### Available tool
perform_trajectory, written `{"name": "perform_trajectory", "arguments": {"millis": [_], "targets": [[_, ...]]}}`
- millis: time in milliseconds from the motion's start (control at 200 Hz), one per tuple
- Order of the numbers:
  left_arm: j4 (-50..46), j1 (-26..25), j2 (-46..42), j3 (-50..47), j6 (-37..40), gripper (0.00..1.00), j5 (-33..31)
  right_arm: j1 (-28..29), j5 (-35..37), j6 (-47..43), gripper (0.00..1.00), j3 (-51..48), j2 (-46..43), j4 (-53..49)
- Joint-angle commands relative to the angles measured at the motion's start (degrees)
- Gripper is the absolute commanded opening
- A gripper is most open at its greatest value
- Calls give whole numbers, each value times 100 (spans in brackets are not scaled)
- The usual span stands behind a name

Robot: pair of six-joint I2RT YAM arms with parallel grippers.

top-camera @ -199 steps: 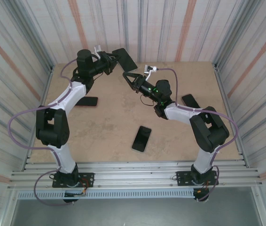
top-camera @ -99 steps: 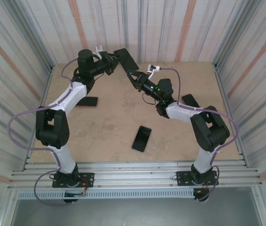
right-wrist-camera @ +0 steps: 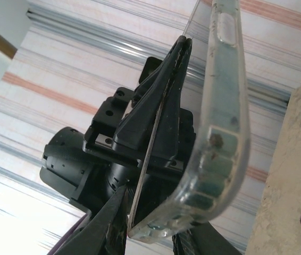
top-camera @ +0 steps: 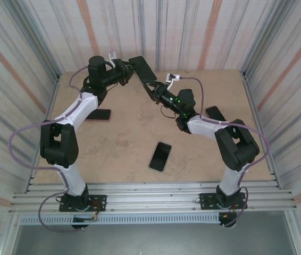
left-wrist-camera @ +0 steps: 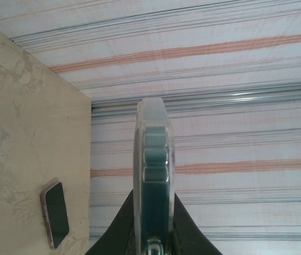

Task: Take the phone out of the phone case

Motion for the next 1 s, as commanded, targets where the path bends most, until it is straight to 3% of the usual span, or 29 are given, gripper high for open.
{"name": "perform_trajectory", "arguments": {"millis": [0, 456, 872, 997], "targets": [[200, -42, -315, 86, 98, 0, 58, 39, -67, -126, 26, 146, 87, -29], [322, 2, -298, 29, 113, 0, -171, 106, -7, -109, 26, 62, 97, 6], [398, 11, -429, -33, -135, 0, 58, -42, -57, -125, 11, 46, 119, -51], [420, 11, -513, -47, -409, 0, 191, -71, -312, -552, 10, 136, 80, -410]]}}
